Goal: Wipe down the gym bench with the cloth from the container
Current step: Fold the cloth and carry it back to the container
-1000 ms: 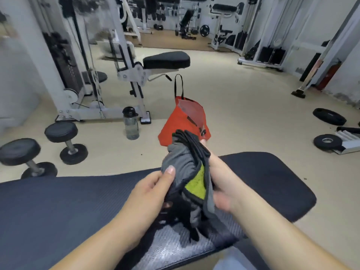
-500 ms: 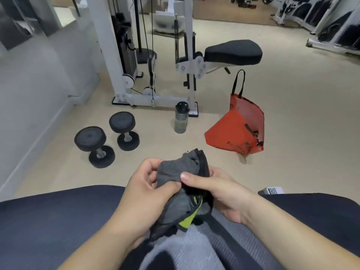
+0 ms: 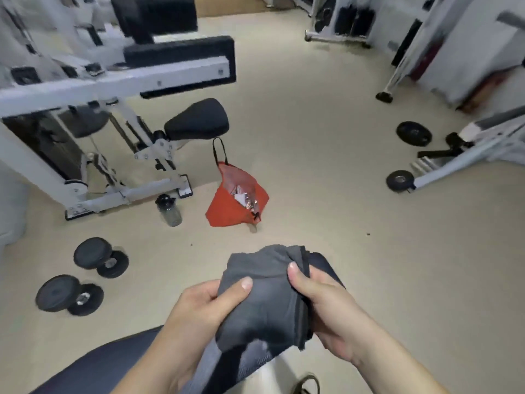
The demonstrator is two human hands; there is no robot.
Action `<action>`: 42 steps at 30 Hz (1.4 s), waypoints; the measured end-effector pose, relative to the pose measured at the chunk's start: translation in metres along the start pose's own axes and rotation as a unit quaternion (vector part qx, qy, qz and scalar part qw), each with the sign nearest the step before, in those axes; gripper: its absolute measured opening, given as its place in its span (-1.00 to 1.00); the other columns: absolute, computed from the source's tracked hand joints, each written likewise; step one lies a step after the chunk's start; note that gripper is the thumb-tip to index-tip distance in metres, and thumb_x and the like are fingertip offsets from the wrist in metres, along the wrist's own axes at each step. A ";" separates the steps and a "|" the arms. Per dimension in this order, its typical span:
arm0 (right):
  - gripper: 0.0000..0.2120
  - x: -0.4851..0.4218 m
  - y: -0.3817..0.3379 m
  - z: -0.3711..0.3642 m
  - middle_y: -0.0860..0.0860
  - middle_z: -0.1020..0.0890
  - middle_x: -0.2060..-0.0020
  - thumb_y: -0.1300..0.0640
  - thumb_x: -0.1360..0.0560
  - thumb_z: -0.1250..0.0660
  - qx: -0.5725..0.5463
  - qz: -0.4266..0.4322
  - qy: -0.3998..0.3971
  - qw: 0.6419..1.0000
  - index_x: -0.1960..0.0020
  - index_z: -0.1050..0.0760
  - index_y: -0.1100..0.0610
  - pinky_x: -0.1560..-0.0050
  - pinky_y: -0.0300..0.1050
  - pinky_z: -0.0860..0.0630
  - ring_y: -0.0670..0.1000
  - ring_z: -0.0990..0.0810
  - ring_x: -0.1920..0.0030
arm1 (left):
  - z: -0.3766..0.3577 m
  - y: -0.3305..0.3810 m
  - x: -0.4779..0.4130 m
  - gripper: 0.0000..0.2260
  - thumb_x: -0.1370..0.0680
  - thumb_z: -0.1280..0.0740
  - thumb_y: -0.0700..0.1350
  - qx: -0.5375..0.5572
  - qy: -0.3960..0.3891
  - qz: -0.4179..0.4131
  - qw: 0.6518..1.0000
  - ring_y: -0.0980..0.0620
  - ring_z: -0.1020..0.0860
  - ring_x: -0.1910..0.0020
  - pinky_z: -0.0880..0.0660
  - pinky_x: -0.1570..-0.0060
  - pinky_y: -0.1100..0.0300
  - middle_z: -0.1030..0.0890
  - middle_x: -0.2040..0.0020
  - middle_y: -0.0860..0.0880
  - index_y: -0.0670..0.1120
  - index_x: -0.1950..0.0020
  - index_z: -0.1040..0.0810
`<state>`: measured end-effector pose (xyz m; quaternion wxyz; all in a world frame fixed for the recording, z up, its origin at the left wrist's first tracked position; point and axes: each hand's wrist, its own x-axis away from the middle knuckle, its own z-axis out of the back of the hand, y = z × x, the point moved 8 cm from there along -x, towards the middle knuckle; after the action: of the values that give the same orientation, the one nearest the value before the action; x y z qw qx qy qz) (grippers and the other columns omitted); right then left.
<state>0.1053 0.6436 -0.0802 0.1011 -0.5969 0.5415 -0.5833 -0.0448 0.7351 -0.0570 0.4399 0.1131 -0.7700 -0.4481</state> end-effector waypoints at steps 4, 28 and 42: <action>-0.66 0.072 -0.043 0.071 0.08 -0.71 -0.27 -0.01 -0.71 -0.20 -0.036 0.026 0.088 0.995 -0.39 -0.58 0.09 -0.44 0.16 -0.47 0.10 -0.66 -0.31 | -0.117 0.018 0.009 -0.73 -0.57 -0.34 -0.15 0.062 -0.107 0.047 0.991 -0.16 -0.72 -0.09 -0.67 0.14 0.14 -0.73 -0.12 -0.23 -0.18 -0.23 -0.65; -0.71 0.621 0.195 0.425 -0.02 -0.78 -0.06 -0.05 -0.63 -0.31 -0.326 0.068 0.645 0.688 -0.21 -0.64 0.10 -0.30 0.14 -0.61 0.00 -0.75 -0.11 | -0.675 -0.269 0.236 -0.87 -0.64 -0.34 -0.06 -0.421 -0.599 0.071 0.677 -0.18 -0.68 -0.03 -0.52 -0.02 0.01 -0.72 -0.05 -0.18 0.04 -0.11 -0.67; -0.64 0.777 0.278 0.599 0.06 -0.79 -0.03 -0.14 -0.61 -0.37 -0.521 0.145 0.738 0.404 -0.19 -0.66 0.14 -0.16 0.18 -0.68 0.11 -0.77 -0.05 | -0.973 -0.436 0.335 -0.67 -0.56 -0.44 -0.21 -0.507 -0.733 0.139 0.432 -0.05 -0.73 -0.04 -0.61 0.04 0.00 -0.76 -0.07 -0.08 0.07 -0.29 -0.61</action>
<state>0.2342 -0.3659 -0.0124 -0.5847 0.2157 0.6838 -0.3795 0.4199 -0.2799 -0.0027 -0.2544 -0.6094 -0.4439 -0.6057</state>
